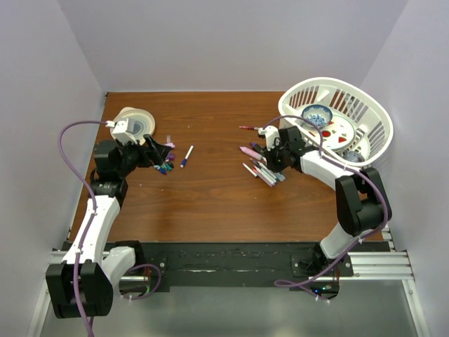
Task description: Open the pen caps
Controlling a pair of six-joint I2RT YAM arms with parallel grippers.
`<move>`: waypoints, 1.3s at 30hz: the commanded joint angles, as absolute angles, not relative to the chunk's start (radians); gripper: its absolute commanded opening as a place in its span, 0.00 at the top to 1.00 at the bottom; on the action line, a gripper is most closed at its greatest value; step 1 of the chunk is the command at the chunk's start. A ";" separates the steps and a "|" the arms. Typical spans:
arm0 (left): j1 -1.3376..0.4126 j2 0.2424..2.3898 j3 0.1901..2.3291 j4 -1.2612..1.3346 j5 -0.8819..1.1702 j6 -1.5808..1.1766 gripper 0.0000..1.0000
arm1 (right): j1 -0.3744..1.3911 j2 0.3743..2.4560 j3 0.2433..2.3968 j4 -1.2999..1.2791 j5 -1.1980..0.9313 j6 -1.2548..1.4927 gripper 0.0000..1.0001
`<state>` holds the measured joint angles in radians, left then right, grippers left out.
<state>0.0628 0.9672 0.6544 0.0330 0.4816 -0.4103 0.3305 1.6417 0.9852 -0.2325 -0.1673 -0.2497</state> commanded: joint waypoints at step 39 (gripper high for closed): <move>-0.052 1.202 0.727 -0.073 0.494 -0.307 0.03 | 0.302 1.599 1.095 -0.362 -0.339 -0.340 0.69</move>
<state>0.0154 1.1530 0.6601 -0.0105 0.5522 -0.3687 0.3065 1.6810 1.0409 -0.3267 -0.2646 -0.2794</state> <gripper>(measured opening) 0.972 0.309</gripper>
